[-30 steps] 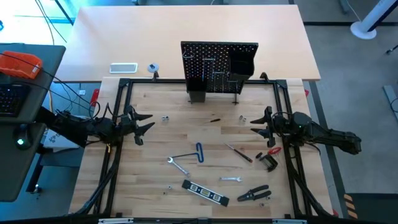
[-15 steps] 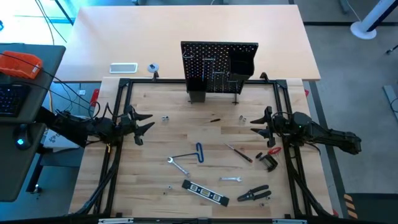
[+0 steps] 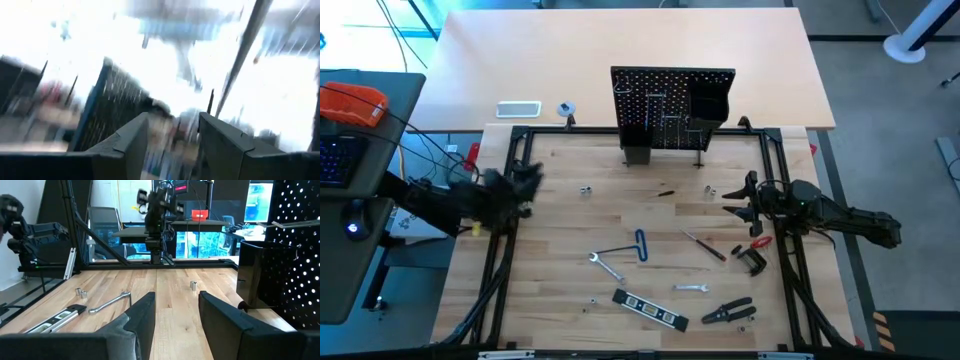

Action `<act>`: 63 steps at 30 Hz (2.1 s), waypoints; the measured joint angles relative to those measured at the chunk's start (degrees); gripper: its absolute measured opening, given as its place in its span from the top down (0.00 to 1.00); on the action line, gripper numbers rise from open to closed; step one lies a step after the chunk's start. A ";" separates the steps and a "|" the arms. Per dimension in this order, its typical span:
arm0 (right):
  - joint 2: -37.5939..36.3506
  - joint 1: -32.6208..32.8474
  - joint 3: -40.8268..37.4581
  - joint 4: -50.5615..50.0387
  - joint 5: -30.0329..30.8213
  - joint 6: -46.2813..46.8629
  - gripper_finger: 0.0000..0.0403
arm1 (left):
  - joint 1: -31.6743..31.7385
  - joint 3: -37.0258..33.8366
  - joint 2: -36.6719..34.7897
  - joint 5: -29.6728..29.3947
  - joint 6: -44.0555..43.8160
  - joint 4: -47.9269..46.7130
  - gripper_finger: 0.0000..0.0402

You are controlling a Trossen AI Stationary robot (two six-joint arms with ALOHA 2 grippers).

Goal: Hang tools onto peg board
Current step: Put the bolts on the pegboard

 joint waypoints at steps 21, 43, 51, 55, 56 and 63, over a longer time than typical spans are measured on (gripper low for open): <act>0.02 0.00 0.00 0.00 -0.01 0.00 0.64 | 1.48 60.54 37.42 -10.80 11.86 -70.76 0.58; 0.02 0.00 0.00 0.00 0.00 0.01 0.64 | -4.89 24.97 37.26 -1.36 -23.45 -60.13 0.58; 0.02 -0.02 0.00 -0.02 0.00 0.01 0.64 | -2.75 5.17 41.07 -0.75 -15.43 -13.45 0.58; 0.02 -0.02 0.00 -0.02 0.00 0.00 0.64 | -1.65 4.95 42.88 -0.20 -12.11 -12.60 0.58; 0.02 0.00 0.00 -0.01 0.02 0.02 0.64 | -1.67 5.32 43.46 -0.02 -10.43 -11.61 0.58; 0.02 0.00 0.00 -0.02 0.02 0.01 0.64 | -1.69 9.19 46.09 4.14 6.63 -5.44 0.58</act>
